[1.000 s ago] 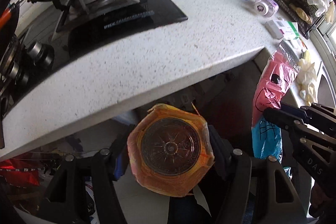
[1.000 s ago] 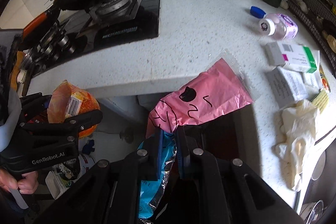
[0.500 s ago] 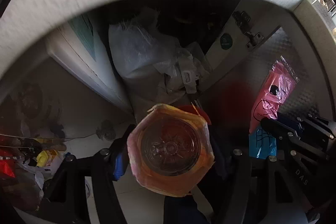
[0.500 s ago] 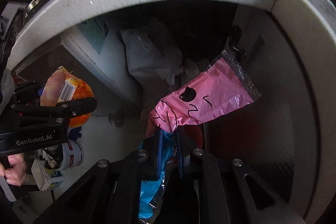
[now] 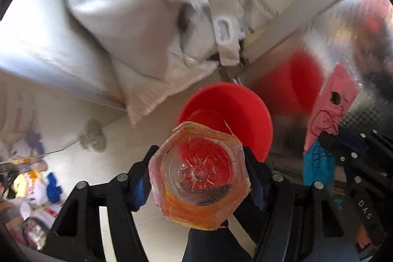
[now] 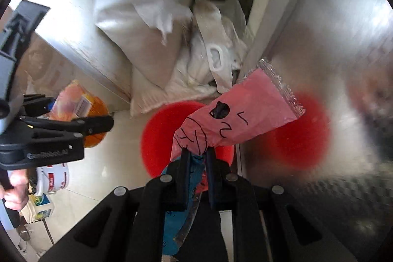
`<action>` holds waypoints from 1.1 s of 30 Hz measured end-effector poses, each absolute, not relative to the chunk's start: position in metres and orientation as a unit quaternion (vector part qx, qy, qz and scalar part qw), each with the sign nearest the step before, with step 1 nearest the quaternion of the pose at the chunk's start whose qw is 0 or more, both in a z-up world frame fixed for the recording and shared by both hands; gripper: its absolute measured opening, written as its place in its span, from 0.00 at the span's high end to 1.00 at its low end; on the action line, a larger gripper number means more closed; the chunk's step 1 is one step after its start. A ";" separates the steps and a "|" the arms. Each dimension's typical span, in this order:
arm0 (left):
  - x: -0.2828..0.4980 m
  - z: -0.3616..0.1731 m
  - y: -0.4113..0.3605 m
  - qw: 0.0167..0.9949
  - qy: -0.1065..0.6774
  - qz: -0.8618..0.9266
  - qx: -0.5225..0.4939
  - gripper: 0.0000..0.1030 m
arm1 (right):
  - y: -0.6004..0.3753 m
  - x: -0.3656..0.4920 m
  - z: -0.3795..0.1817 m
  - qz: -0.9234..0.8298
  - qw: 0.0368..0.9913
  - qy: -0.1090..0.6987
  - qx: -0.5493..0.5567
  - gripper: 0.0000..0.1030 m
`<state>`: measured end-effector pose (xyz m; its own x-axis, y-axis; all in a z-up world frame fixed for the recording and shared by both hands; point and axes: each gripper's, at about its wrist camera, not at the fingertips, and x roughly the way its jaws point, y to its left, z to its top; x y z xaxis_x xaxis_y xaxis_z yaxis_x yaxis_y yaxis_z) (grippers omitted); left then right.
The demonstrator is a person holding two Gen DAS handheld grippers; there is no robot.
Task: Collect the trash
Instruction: 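Carry the bottle with the left gripper while the right carries the bags down to the red bucket, then open both grippers to drop the bottle and bags into the red bucket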
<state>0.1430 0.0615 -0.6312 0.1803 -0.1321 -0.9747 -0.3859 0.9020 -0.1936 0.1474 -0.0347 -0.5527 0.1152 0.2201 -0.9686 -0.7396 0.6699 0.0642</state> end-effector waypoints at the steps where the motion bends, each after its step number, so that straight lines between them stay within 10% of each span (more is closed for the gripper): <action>1: 0.145 -0.642 0.059 0.740 0.636 0.081 -0.202 0.38 | -0.035 0.151 -0.565 0.338 0.709 0.577 -0.224 0.90; 18: 0.171 -0.731 0.038 0.727 0.655 0.033 -0.201 0.36 | -0.060 0.168 -0.654 0.376 0.655 0.627 -0.191 0.89; 23: 0.170 -0.734 0.044 0.723 0.658 0.011 -0.208 0.17 | -0.055 0.165 -0.662 0.392 0.643 0.629 -0.190 0.88; 28: 0.164 -0.728 0.054 0.729 0.655 0.032 -0.196 0.12 | -0.048 0.160 -0.666 0.398 0.639 0.624 -0.208 0.38; 33: 0.151 -0.701 0.059 0.727 0.663 0.048 -0.173 0.12 | -0.043 0.152 -0.653 0.394 0.649 0.606 -0.239 0.33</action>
<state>0.1507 0.0587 -0.7009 0.1171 -0.1589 -0.9803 -0.2987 0.9358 -0.1874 0.1523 -0.0434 -0.6528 -0.0441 0.2207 -0.9743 -0.8007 0.5754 0.1666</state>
